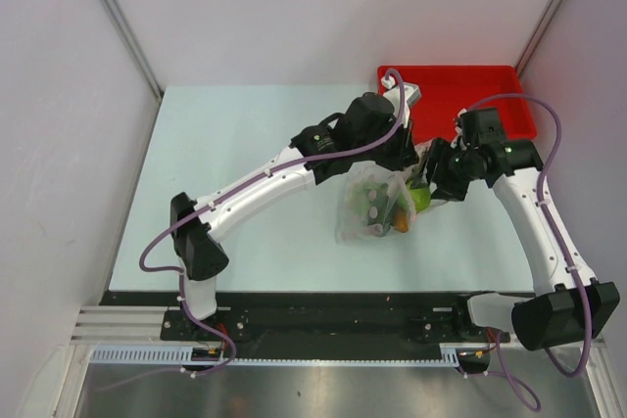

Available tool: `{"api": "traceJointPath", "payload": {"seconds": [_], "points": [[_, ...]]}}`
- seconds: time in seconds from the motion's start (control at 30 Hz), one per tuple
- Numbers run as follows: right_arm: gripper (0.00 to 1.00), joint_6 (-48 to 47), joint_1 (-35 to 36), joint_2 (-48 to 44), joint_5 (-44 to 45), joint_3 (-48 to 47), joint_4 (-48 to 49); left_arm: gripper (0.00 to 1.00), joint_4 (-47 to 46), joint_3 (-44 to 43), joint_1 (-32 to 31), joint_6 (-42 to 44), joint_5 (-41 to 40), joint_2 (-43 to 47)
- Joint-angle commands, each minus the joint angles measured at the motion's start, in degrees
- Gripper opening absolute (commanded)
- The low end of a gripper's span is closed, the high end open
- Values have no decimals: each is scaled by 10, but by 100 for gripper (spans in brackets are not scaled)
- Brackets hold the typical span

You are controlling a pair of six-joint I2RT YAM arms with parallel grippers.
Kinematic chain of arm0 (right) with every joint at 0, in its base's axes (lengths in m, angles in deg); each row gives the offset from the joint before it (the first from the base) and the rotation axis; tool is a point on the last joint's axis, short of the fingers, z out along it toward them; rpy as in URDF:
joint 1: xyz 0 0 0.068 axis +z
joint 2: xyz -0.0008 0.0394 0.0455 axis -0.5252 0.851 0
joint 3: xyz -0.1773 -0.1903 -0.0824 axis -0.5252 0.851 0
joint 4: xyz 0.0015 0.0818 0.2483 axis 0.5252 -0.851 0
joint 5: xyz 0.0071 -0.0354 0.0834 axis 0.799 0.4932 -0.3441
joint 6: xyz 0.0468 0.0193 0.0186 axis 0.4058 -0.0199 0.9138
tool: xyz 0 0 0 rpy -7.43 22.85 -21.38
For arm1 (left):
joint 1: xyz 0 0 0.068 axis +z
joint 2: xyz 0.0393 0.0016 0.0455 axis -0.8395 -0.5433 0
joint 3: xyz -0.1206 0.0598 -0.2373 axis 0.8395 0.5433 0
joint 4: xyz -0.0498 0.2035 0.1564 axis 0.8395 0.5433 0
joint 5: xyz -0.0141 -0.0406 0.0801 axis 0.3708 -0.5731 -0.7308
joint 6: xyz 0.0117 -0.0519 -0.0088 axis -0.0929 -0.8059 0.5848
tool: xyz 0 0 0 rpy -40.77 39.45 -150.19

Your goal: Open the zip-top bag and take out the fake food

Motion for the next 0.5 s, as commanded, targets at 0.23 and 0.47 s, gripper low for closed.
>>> {"api": "traceJointPath", "payload": {"seconds": [0.23,0.47], "points": [[86,-11,31,14,60,61,71,0,-50,-20,5,-16,33,10],[79,9,70,26,107,92,125,0,-55,-15,5,-25,52,7]]}}
